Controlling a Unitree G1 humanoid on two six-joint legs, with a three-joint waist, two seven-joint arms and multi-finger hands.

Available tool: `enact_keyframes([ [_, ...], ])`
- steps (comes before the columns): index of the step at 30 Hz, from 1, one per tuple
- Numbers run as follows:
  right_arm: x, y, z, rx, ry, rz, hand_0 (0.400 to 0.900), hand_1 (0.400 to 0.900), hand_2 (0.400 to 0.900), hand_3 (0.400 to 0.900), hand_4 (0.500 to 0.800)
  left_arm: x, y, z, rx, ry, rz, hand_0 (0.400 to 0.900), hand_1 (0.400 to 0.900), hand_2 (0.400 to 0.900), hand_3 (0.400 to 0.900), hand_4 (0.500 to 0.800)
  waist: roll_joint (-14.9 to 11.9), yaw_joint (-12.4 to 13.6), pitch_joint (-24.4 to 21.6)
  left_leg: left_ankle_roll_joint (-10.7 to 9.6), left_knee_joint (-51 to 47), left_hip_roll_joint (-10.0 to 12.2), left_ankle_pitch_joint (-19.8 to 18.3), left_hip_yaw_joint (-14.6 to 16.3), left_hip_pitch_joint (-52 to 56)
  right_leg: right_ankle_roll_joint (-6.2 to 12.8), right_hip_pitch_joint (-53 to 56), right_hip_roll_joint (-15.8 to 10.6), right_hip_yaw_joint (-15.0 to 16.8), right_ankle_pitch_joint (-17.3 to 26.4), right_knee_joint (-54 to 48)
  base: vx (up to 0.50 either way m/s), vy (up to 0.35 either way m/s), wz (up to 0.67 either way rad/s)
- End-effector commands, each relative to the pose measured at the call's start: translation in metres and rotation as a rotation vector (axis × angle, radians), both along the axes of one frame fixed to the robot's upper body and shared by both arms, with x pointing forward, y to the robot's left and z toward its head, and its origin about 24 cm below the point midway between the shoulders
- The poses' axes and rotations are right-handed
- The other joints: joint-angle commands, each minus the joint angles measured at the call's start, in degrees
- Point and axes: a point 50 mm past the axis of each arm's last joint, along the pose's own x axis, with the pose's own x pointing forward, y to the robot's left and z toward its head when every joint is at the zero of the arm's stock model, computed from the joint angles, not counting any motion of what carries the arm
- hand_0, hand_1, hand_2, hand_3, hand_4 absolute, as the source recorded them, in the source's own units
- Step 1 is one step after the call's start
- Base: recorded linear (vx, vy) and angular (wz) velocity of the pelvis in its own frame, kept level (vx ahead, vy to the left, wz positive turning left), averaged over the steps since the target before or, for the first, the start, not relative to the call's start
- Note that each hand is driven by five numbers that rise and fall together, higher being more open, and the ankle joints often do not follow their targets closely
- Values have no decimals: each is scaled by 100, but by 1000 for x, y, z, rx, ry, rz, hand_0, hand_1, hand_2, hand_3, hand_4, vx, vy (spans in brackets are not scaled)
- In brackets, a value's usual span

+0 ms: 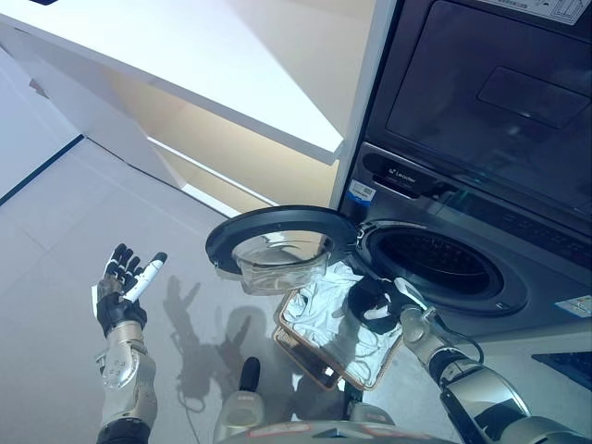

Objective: Put the clothes in the basket into the washing machine.

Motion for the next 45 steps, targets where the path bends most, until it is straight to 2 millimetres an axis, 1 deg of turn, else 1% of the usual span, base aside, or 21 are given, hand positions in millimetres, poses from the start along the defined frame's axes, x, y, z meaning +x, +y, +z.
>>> enact_keyframes([
  [1,37,-7,35,-56,-150,-4,900,900,900,900,800,22,11,53,105,-236,-37,900,900,900,900,800,-113,-26,-25,359,130,-253,35,-168,-506,154,-184,-330,78,-160,517,0,0,0],
  [5,40,-9,39,-56,-171,-15,900,900,900,900,800,22,11,52,94,-232,-32,900,900,900,900,800,-113,-60,4,370,181,-256,0,-156,-514,152,-209,-337,111,-191,561,0,0,0],
  [9,47,-18,51,-51,-213,-32,900,900,900,900,800,25,13,59,125,-249,-39,900,900,900,900,800,-76,-65,181,385,385,-292,-44,-162,-695,144,-352,-370,151,-233,692,-52,-1,2],
  [10,51,-21,56,-49,-232,-30,900,900,900,900,800,29,12,64,141,-267,-51,900,900,900,900,800,-61,-67,311,392,589,-325,-91,-167,-864,134,-467,-395,163,-257,806,-189,-5,6],
  [12,66,-21,75,-76,-289,7,900,900,900,900,800,35,9,76,163,-316,-70,900,900,900,900,800,22,-64,625,400,1071,-423,-165,-167,-1307,96,-809,-446,247,-289,1084,-252,19,4],
  [13,71,-23,82,-91,-310,9,900,900,900,900,800,36,9,80,166,-334,-70,900,900,900,900,800,76,-57,740,411,1241,-459,-197,-158,-1469,78,-988,-462,297,-288,1205,-206,46,-2],
  [14,74,-29,89,-103,-330,-15,900,900,900,900,800,35,4,88,167,-378,-84,900,900,900,900,800,147,-29,819,428,1354,-506,-216,-150,-1608,60,-1159,-478,324,-285,1324,-127,53,-8],
  [15,77,-29,94,-101,-347,-21,900,900,900,900,800,33,2,88,149,-385,-81,900,900,900,900,800,183,-32,856,446,1381,-522,-214,-135,-1680,48,-1279,-481,364,-281,1391,-98,54,-9],
  [17,84,-35,107,-109,-392,-57,900,900,900,900,800,30,1,87,132,-390,-75,900,900,900,900,800,264,-28,963,466,1444,-550,-199,-88,-1869,34,-1526,-502,420,-273,1519,-80,50,-7],
  [20,94,-40,127,-142,-446,-56,900,900,900,900,800,32,0,89,126,-402,-77,900,900,900,900,800,347,-37,1106,478,1492,-585,-155,-43,-2127,21,-1862,-492,487,-274,1641,-77,44,-5],
  [24,102,-47,147,-188,-498,-52,900,900,900,900,800,36,-8,98,108,-457,-95,900,900,900,900,800,395,-62,1330,487,1572,-624,-128,-40,-2420,-4,-2203,-494,529,-293,1809,-66,13,0],
  [29,116,-58,186,-287,-575,-50,900,900,900,900,800,41,-13,108,88,-511,-101,900,900,900,900,800,453,-84,1631,491,1682,-674,-70,-67,-2847,-40,-2700,-476,550,-311,2082,-83,-2,5],
  [32,119,-71,209,-388,-595,-59,900,900,900,900,800,43,-14,109,95,-509,-106,900,900,900,900,800,540,-63,1742,483,1703,-707,-5,-90,-3118,-40,-3032,-478,560,-285,2204,-71,-3,4],
  [36,121,-82,235,-490,-631,-64,900,900,900,900,800,44,-14,110,100,-508,-103,900,900,900,900,800,628,-58,1891,482,1784,-733,1,-71,-3446,-56,-3426,-443,637,-310,2368,-57,5,-2],
  [39,118,-97,251,-552,-648,-97,900,900,900,900,800,44,-17,114,103,-527,-108,900,900,900,900,800,699,-44,1926,498,1949,-785,-14,-107,-3834,-63,-3837,-439,667,-341,2587,-47,3,1],
  [42,115,-106,262,-553,-684,-136,900,900,900,900,800,45,-21,120,99,-556,-120,900,900,900,900,800,711,-52,1927,512,2196,-838,-75,-120,-4196,-72,-4169,-452,688,-391,2816,-41,-14,6],
  [44,112,-113,272,-535,-721,-172,900,900,900,900,800,46,-24,127,102,-590,-129,900,900,900,900,800,722,-54,1927,525,2453,-885,-163,-127,-4509,-80,-4485,-451,729,-469,3095,-64,-1,7],
  [45,111,-117,281,-510,-767,-200,900,900,900,900,800,44,-27,135,104,-629,-136,900,900,900,900,800,725,-66,1927,535,2762,-931,-259,-134,-4849,-96,-4803,-450,773,-546,3432,-56,2,6],
])
